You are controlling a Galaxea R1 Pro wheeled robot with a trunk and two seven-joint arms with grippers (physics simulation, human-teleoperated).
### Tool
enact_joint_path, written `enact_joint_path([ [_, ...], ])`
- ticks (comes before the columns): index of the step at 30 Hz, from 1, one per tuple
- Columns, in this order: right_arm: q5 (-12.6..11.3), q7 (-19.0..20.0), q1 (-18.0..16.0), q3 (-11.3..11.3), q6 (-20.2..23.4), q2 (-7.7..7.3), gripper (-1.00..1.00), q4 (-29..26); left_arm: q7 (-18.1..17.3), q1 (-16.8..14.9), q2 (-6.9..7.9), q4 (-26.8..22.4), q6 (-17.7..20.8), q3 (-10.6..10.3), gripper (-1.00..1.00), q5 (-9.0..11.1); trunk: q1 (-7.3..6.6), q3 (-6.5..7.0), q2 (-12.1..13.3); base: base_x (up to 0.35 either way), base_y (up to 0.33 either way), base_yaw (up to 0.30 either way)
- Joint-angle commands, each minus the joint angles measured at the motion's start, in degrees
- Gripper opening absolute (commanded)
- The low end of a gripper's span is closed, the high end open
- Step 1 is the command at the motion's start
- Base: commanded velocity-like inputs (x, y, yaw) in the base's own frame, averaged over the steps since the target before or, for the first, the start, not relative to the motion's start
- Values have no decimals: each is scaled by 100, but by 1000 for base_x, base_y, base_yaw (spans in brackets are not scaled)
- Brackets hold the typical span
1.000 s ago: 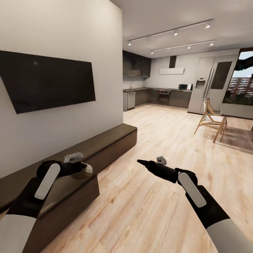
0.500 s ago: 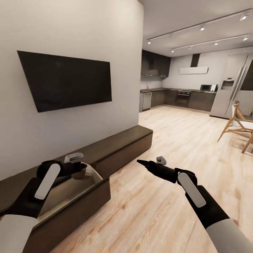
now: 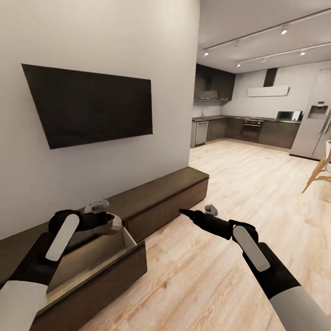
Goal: Place each of the two pumpkins and all three candles from the living room inside a cabinet in the living room (use any cabinet), then make sure every cabinet is closed, and position the cauldron so it is next to a table in the living room.
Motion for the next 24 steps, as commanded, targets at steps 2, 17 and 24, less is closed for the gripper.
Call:
enact_joint_path([
  [2, -2, 43, -5, 5, 9, -13, 100, -7, 59, -5, 4, -1, 4, -10, -100, 67, 2, -6, -3, 269, -10, 1],
  [17, -27, 9, -5, 5, 10, -20, 100, -29, 59, -5, -2, 0, 4, -19, -100, 69, 2, 1, -3, 224, -17, 27],
  [24, -8, -8, -5, -1, 17, -11, 100, -24, 71, -5, 4, 43, -3, -9, -100, 53, 2, 4, -3, 182, -116, 266],
])
